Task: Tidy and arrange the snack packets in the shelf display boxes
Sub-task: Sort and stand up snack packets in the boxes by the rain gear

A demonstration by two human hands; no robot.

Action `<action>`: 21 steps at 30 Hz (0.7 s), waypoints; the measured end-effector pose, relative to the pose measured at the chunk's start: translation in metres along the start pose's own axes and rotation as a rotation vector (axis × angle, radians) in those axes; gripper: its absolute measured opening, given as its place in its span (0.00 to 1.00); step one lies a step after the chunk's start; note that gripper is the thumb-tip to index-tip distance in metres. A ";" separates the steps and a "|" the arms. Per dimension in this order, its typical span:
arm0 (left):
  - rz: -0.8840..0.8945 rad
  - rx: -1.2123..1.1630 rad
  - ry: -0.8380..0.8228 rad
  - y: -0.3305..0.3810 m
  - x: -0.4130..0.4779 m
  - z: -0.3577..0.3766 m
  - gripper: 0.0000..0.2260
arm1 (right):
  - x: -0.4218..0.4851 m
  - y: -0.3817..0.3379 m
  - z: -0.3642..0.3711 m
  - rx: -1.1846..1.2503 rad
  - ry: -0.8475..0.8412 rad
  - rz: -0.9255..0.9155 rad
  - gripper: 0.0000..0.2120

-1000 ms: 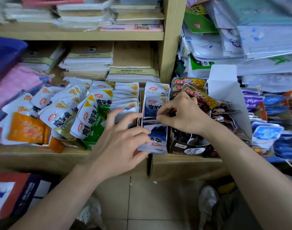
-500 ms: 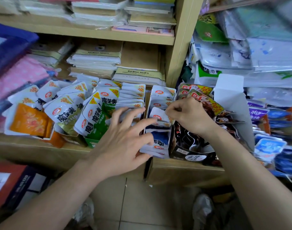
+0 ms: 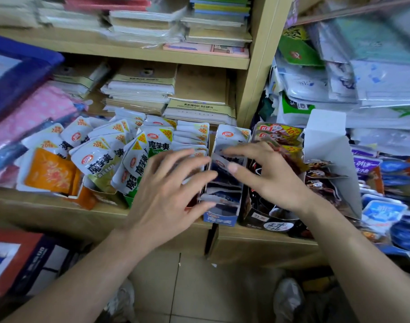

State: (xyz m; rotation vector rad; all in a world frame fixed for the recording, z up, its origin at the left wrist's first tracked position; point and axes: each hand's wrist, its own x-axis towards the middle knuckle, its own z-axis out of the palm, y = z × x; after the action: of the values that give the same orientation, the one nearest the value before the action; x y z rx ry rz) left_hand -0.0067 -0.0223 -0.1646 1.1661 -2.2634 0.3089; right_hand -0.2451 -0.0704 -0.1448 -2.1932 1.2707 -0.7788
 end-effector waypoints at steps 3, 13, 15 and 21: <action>-0.215 -0.050 0.010 -0.009 -0.004 -0.002 0.28 | -0.018 -0.013 0.008 -0.059 -0.144 -0.115 0.37; -0.036 -0.237 0.035 -0.034 -0.025 -0.017 0.14 | -0.010 0.009 0.022 -0.439 0.271 -0.136 0.11; 0.006 -0.334 0.012 -0.029 -0.031 -0.016 0.14 | -0.006 0.011 0.025 -0.448 0.279 -0.101 0.13; 0.035 -0.336 0.014 -0.022 -0.044 -0.015 0.12 | -0.008 -0.003 0.030 -0.285 0.158 -0.099 0.24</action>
State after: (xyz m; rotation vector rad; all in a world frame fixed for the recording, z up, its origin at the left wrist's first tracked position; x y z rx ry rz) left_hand 0.0368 0.0011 -0.1795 0.9466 -2.2173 -0.0510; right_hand -0.2263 -0.0583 -0.1667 -2.4782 1.4344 -0.8700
